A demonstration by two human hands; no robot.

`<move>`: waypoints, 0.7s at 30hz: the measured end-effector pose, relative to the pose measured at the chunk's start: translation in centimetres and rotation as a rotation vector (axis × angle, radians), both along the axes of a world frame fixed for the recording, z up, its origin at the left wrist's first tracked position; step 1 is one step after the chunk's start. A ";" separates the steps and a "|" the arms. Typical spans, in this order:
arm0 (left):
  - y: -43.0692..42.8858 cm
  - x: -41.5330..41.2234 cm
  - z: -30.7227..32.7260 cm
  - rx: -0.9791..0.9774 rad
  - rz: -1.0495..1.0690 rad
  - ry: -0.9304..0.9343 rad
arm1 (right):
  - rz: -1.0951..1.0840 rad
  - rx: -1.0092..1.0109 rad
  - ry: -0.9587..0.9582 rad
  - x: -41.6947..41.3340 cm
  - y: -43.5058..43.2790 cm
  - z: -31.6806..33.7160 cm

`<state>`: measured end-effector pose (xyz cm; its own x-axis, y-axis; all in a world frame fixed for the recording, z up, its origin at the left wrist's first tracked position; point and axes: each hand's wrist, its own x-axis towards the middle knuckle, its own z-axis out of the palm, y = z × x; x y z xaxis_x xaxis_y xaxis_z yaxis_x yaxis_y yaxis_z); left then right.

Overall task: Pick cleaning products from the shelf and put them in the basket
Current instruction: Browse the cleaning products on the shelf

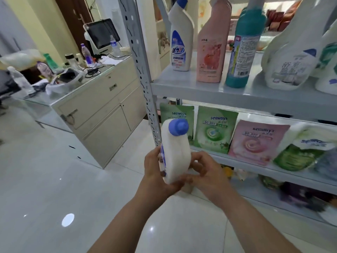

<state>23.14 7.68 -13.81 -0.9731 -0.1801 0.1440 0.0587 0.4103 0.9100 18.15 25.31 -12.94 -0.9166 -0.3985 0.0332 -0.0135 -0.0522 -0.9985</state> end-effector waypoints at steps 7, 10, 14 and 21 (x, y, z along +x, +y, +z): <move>-1.8 0.7 -0.7 0.224 -0.358 -0.187 | 0.080 -0.027 -0.095 0.1 -0.8 0.1; -3.0 1.8 -1.4 0.360 -0.381 -0.264 | 0.025 0.007 -0.111 0.2 -2.5 -0.5; -5.3 2.6 -1.8 0.364 -0.228 -0.277 | -0.147 0.032 -0.137 0.7 -5.7 -2.1; -9.2 3.3 -0.9 0.713 -0.041 -0.516 | -0.277 -0.128 -0.349 2.2 -10.4 -3.4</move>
<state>26.49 -1.50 -14.76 -0.8933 -0.0226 -0.4490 -0.4285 -0.2589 0.8656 20.39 14.88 -16.29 -0.9530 -0.1495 -0.2634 0.2915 -0.2171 -0.9316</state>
